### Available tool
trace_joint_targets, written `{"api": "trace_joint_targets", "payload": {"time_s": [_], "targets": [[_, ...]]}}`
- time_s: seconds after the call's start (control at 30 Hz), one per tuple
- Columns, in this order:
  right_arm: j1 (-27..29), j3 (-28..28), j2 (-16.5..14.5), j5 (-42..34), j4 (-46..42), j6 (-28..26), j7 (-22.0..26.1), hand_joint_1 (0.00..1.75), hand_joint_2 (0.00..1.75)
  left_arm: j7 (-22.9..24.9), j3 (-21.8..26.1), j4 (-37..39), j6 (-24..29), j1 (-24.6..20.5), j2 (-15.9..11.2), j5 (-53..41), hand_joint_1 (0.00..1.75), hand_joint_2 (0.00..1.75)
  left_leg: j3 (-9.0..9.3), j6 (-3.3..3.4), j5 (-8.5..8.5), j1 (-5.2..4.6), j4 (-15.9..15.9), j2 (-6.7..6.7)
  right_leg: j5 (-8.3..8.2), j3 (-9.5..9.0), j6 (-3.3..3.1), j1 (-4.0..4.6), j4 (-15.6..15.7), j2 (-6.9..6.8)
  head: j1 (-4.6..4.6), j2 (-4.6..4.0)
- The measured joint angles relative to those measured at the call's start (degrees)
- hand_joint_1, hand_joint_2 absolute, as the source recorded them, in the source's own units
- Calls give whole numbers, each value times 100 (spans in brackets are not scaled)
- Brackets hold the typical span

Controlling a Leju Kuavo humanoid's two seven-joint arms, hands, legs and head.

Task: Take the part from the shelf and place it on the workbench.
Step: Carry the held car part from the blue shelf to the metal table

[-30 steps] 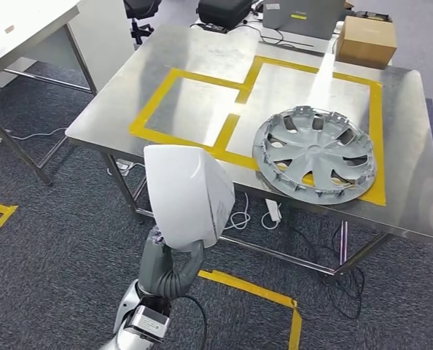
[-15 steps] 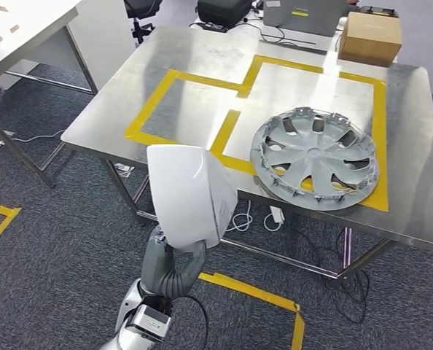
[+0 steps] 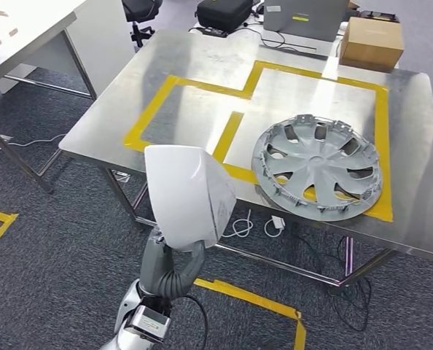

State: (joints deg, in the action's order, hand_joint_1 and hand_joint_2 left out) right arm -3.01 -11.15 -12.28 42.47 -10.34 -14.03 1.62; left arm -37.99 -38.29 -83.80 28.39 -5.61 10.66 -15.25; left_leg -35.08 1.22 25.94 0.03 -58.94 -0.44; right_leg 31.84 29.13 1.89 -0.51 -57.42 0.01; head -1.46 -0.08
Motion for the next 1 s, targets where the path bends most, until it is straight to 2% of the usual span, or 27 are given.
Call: {"api": "trace_joint_targets", "payload": {"time_s": [0.07,0.13,0.17,0.2,0.23,0.27,0.3,0.33,0.37,0.4,0.47,0.53,0.6,0.67,0.7,0.73,0.77,0.83,0.87,0.9,0.93,1.0], "targets": [[-1,0,0,4,-3,-1,0,0,0,-1,0,0,2,0,6,-18,175,175,63,37,0,39,76,6,196,143,53,-3,-304,-1,-25,0],[5,0,2,13,-3,2,0,0,0,1,-1,0,4,0,7,-57,175,175,86,65,18,50,93,16,508,539,93,-19,-1027,2,-48,-1],[9,0,3,17,-3,3,0,0,0,4,-1,0,4,1,7,-75,175,175,88,72,28,51,92,18,609,752,109,-24,-1376,1,-50,-1],[14,0,4,21,-3,3,-1,0,0,7,-1,0,4,1,7,-86,175,175,96,72,41,53,91,18,603,895,123,-30,-1562,0,-50,-1],[18,0,4,22,-3,4,-1,0,0,10,-1,0,4,1,7,-93,175,175,111,63,54,57,88,14,484,937,136,-38,-1538,0,-51,-1],[18,0,5,25,-3,4,-2,0,0,13,0,0,4,0,7,-94,175,175,134,45,74,65,82,9,256,860,149,-51,-1278,-2,-51,-1],[17,0,5,26,-3,4,-2,0,0,13,0,0,4,0,7,-96,175,175,159,16,101,71,70,5,9,711,168,-70,-887,-5,-51,-1],[14,0,5,27,-2,5,-2,0,0,13,0,0,4,-1,7,-96,175,175,173,-20,128,66,49,0,-157,556,183,-73,-522,-5,-59,-1],[9,0,4,28,-1,7,-1,0,0,13,0,0,4,-1,7,-97,175,175,176,-55,149,57,26,-3,-252,429,164,-76,-256,0,-61,0],[8,0,3,29,0,8,-1,0,0,14,0,0,4,-1,6,-98,175,175,170,-85,158,45,9,-4,-261,369,134,-70,-139,7,-55,0],[10,0,2,31,1,9,0,0,0,15,0,0,4,-1,5,-99,175,175,164,-126,155,45,-4,-6,-245,343,24,-51,-128,25,-34,0],[18,0,2,27,1,9,5,0,0,15,1,0,5,-2,5,-101,175,175,142,-165,232,59,-94,2,-250,328,-60,-50,-122,24,-19,-1],[18,-2,2,9,1,10,14,0,0,15,2,0,7,-2,0,-102,175,175,-61,-199,510,60,-577,9,-244,303,-124,-52,-114,15,-12,-1],[16,-6,2,-11,1,10,20,0,0,15,2,0,13,0,-7,-102,175,175,-423,-204,825,58,-1343,11,-228,289,-158,-28,-114,8,-11,-1],[17,-9,2,-16,1,11,20,0,0,15,2,0,15,0,-8,-102,175,175,-552,-187,873,53,-1591,11,-221,280,-170,-9,-114,7,-11,-1],[19,-11,2,-19,1,14,20,0,0,15,2,0,18,-1,-8,-102,175,175,-595,-155,815,44,-1645,11,-213,267,-182,13,-114,10,-10,-1],[20,-14,2,-19,1,17,20,0,0,15,2,0,20,-1,-8,-102,175,175,-529,-102,647,25,-1464,10,-205,250,-193,39,-114,15,-11,-1],[19,-15,-5,-20,1,23,20,0,0,15,2,-1,20,-2,-8,-102,175,175,-216,67,241,-47,-744,12,-186,217,-207,84,-113,23,-22,-1],[19,-16,-10,-21,2,23,21,0,0,15,2,-1,20,-2,-8,-102,175,175,-71,145,121,-83,-413,17,-176,214,-203,95,-114,24,-33,-1],[17,-16,-16,-23,2,24,23,0,0,15,2,-2,20,-2,-8,-102,175,175,14,198,81,-114,-208,22,-172,222,-191,95,-114,19,-38,-1],[13,-17,-22,-26,2,28,25,0,0,15,2,-2,20,-2,-8,-102,175,175,47,223,100,-133,-121,26,-170,235,-172,89,-110,11,-44,-1],[3,-18,-22,-30,2,36,27,0,0,15,2,-3,20,-1,-4,-102,175,175,76,206,85,-125,-14,26,-162,253,-123,77,-100,-2,-35,-1]]}}
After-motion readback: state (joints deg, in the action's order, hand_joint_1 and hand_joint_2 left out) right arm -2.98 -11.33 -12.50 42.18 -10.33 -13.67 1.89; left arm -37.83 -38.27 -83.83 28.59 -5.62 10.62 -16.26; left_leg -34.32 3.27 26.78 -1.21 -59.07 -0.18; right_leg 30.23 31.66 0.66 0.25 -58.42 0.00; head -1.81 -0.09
